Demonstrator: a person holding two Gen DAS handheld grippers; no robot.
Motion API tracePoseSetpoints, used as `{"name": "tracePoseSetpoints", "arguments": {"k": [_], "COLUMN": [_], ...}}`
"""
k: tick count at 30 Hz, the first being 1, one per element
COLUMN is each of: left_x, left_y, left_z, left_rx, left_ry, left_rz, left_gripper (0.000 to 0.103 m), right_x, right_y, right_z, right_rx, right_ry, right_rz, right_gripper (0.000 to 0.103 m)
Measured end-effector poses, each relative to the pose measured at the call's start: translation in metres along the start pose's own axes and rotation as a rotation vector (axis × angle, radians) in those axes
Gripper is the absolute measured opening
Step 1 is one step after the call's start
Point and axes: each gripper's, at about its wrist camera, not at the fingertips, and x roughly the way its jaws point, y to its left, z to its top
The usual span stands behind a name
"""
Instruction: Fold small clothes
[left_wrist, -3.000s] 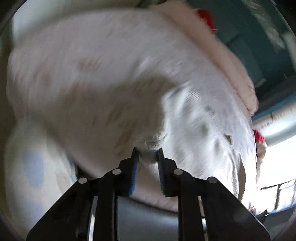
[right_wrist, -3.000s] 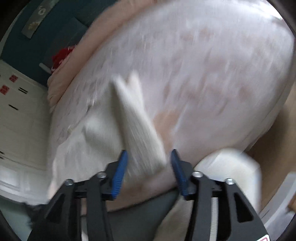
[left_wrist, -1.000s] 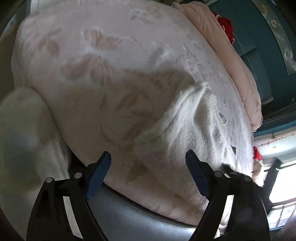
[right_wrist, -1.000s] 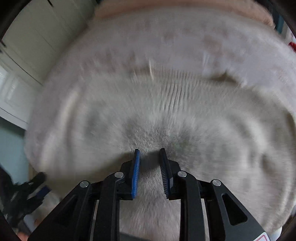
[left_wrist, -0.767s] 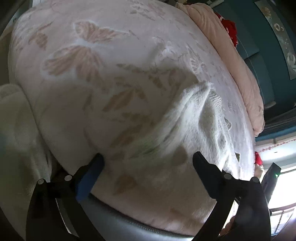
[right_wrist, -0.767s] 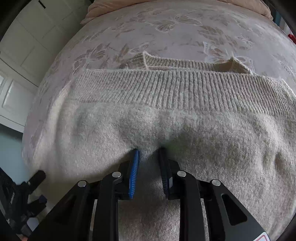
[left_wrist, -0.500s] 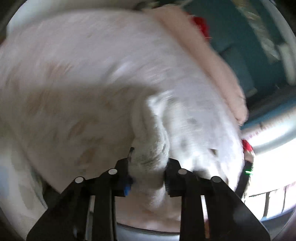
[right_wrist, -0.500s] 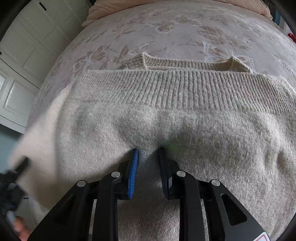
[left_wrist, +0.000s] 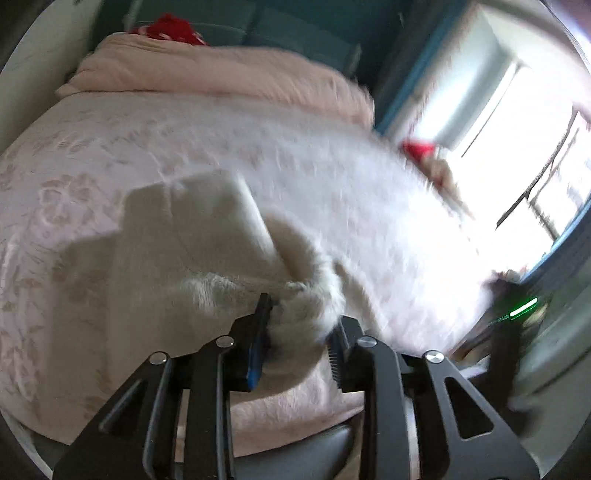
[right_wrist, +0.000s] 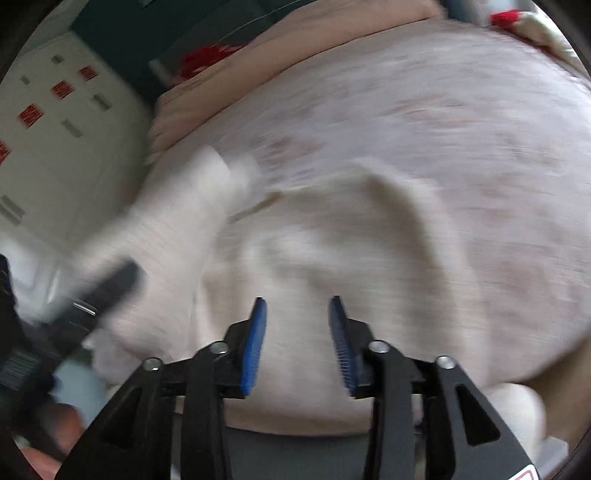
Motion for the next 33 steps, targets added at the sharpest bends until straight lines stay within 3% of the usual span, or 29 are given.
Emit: {"name": "tracePoseSetpoints", "arguments": {"k": [2, 3, 4, 5, 10, 14, 17, 18, 19, 20, 21, 22, 24, 27, 29, 31, 33], "left_x": [0.005, 0.001, -0.009, -0.015, -0.038, -0.025, -0.021, -0.017, -0.016, -0.014, -0.016, -0.013, -0.017, -0.036, -0.043, -0.032, -0.013], "left_y": [-0.006, -0.004, 0.001, 0.004, 0.043, 0.082, 0.102, 0.105, 0.111, 0.112, 0.115, 0.116, 0.114, 0.1, 0.078, 0.059, 0.053], "left_z": [-0.034, -0.043, -0.056, -0.061, -0.093, -0.105, -0.109, -0.107, -0.104, -0.101, -0.102, -0.099, -0.099, -0.09, -0.085, -0.087, -0.094], "left_rx": [0.013, 0.011, 0.016, 0.029, 0.141, 0.073, 0.015, -0.005, -0.03, -0.038, -0.046, -0.05, -0.056, -0.046, 0.007, 0.051, 0.075], "left_ry": [0.023, 0.024, 0.016, 0.005, -0.03, 0.053, 0.063, 0.06, 0.058, 0.063, 0.075, 0.1, 0.098, 0.059, 0.053, 0.099, 0.147], "left_rz": [-0.003, -0.007, 0.008, 0.027, 0.227, 0.31, 0.338, 0.328, 0.293, 0.271, 0.24, 0.199, 0.201, 0.105, 0.05, 0.014, 0.017], "left_gripper": [0.047, 0.063, 0.076, 0.08, 0.088, 0.088, 0.087, 0.083, 0.074, 0.066, 0.047, 0.03, 0.022, 0.018, 0.017, 0.017, 0.017], "right_x": [-0.019, -0.025, -0.029, -0.03, -0.006, 0.032, 0.048, 0.051, 0.055, 0.058, 0.059, 0.054, 0.03, -0.038, -0.071, -0.075, -0.042], "right_y": [-0.023, -0.029, -0.031, -0.032, -0.001, 0.027, 0.054, 0.058, 0.063, 0.068, 0.073, 0.078, 0.091, 0.1, 0.088, 0.06, -0.003], "right_z": [-0.007, -0.01, -0.012, -0.014, -0.015, -0.014, -0.017, -0.019, -0.02, -0.019, -0.019, -0.016, -0.008, -0.001, -0.007, -0.016, -0.033], "right_rx": [0.017, 0.019, 0.018, 0.011, 0.006, 0.067, 0.04, 0.025, 0.015, 0.004, -0.007, -0.022, -0.064, -0.123, -0.163, -0.162, -0.04], "right_ry": [-0.014, -0.016, -0.018, -0.014, 0.042, 0.148, 0.197, 0.202, 0.204, 0.204, 0.201, 0.177, 0.074, -0.112, -0.187, -0.192, -0.065], "right_rz": [-0.046, -0.044, -0.038, -0.022, 0.132, 0.244, 0.216, 0.193, 0.178, 0.178, 0.169, 0.167, 0.195, 0.261, 0.195, 0.092, -0.005], "right_gripper": [0.046, 0.048, 0.057, 0.065, 0.075, 0.075, 0.075, 0.075, 0.067, 0.034, 0.025, 0.023, 0.02, 0.02, 0.02, 0.02, 0.021]}}
